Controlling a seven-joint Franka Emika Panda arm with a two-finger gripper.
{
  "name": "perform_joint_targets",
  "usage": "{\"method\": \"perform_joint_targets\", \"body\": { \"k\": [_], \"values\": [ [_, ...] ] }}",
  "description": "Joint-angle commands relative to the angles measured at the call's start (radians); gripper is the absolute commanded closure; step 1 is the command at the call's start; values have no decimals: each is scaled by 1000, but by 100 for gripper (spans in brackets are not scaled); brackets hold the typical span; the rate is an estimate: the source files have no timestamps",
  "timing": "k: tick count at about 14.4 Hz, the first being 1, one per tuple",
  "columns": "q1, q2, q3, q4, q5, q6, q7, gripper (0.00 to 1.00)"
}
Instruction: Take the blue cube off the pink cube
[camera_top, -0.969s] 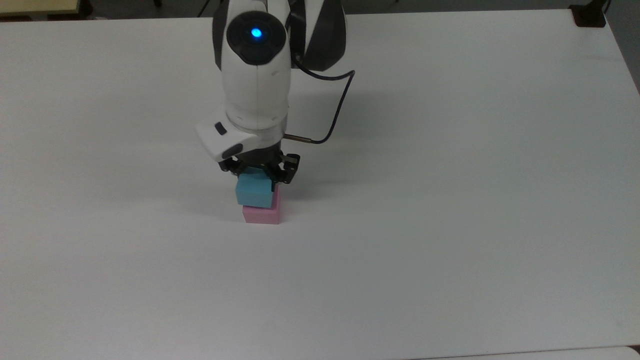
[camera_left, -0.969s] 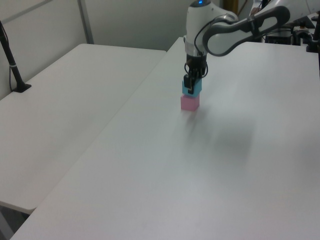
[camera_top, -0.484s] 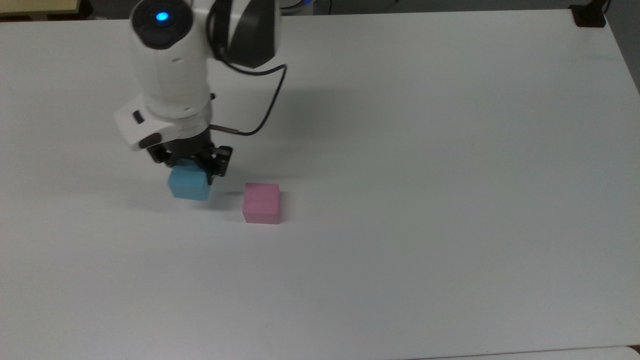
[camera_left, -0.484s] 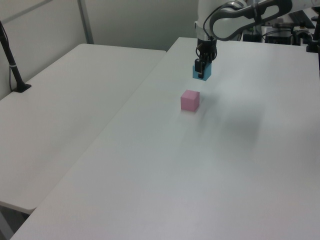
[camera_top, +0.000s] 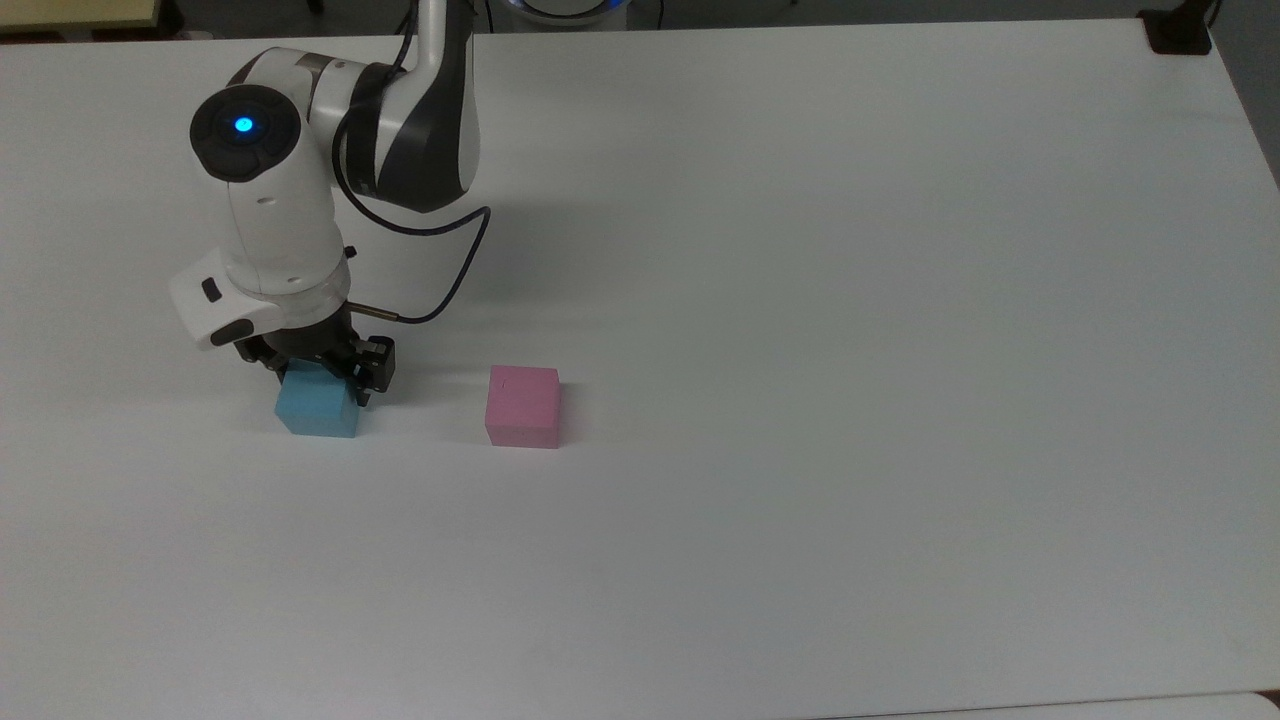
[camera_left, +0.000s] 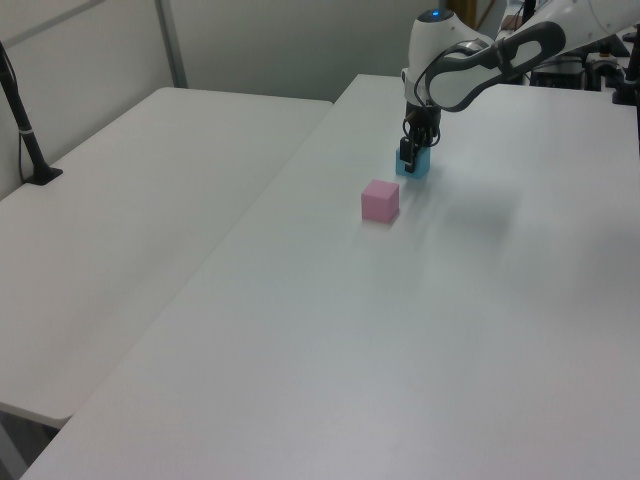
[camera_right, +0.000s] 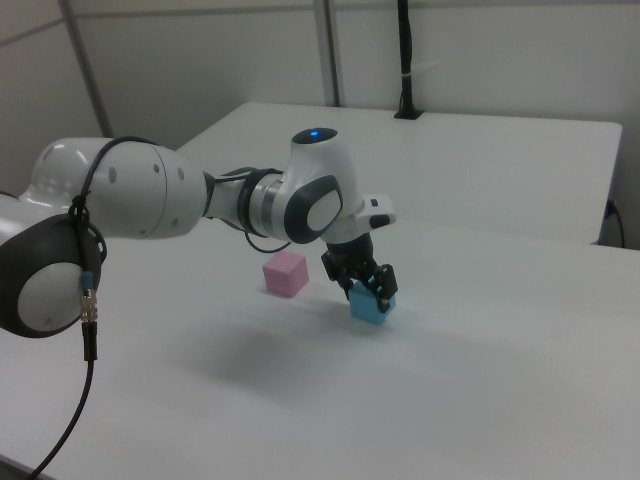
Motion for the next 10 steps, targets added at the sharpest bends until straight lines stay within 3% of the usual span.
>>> {"method": "perform_joint_targets", "body": {
  "k": [1, 5, 10],
  "values": [
    [26, -78, -2, -26, -9, -16, 2, 0],
    [112, -233, -3, -66, -11, -197, 46, 0],
    [316, -388, -60, -64, 0, -426, 204, 0]
  ]
}}
